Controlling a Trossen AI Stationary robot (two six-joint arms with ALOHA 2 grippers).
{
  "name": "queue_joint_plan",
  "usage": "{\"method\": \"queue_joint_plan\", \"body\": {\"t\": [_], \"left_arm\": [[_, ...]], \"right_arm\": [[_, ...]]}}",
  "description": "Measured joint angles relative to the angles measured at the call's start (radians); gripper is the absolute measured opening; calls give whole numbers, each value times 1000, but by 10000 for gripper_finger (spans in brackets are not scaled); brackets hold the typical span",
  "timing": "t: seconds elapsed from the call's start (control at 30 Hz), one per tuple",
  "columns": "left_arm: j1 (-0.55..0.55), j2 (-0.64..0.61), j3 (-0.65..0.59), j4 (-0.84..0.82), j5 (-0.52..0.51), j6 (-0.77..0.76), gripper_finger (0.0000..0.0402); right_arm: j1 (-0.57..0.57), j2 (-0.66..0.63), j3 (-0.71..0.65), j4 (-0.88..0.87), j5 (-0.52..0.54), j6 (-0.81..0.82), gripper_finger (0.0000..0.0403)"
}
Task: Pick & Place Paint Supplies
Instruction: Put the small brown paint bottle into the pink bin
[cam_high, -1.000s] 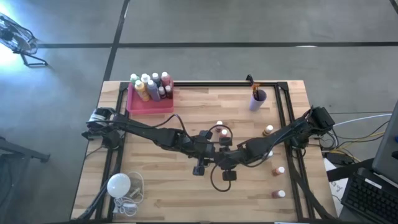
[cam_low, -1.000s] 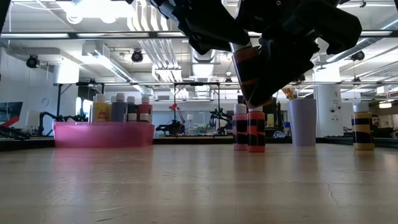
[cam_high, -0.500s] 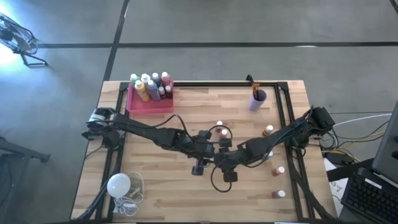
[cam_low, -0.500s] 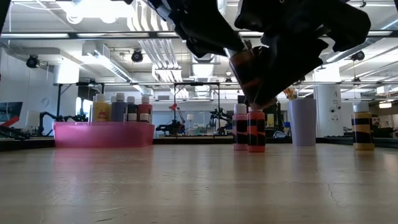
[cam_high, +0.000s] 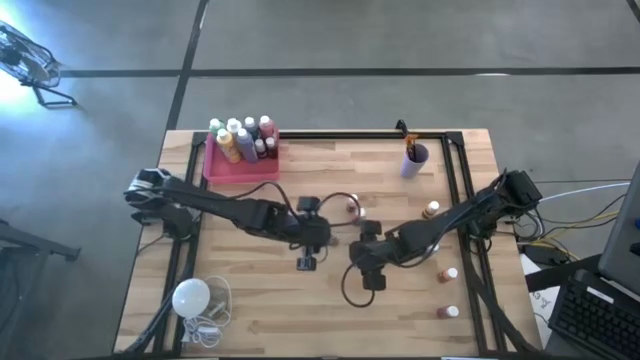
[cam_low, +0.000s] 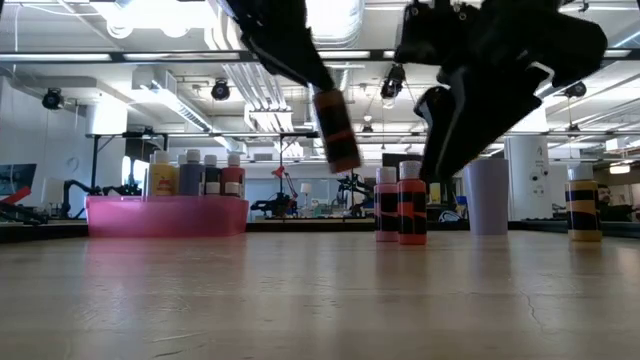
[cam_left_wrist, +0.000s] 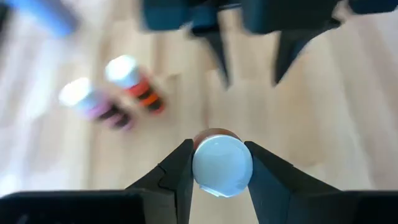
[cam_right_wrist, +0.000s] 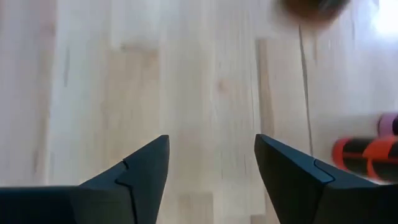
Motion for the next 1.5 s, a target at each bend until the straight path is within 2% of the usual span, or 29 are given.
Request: {"method": "queue_joint_plan", "body": {"t": [0.13, 0.33, 0.63, 0.83, 1.13, 1.33, 1.5], "left_arm": [[0, -57, -1, -137, -121, -61, 124], [0, -158, -3, -269, -242, -141, 125], [38, -314, -108, -288, -331, -190, 126], [125, -426, -233, -278, -341, -244, 126], [351, -507, -336, -231, -317, -265, 127], [487, -500, -381, -139, -189, -274, 127], [577, -494, -393, -118, -174, -272, 127]], "right_arm": [[17, 0, -41, 11, 27, 48, 244], [45, 0, -113, 96, 113, 102, 259], [45, -23, -219, 270, 121, 119, 263], [47, -111, -346, 438, 167, 150, 241], [49, -267, -523, 715, 174, 163, 223], [49, -339, -579, 744, 204, 159, 215], [50, -367, -590, 745, 214, 156, 207]]}}
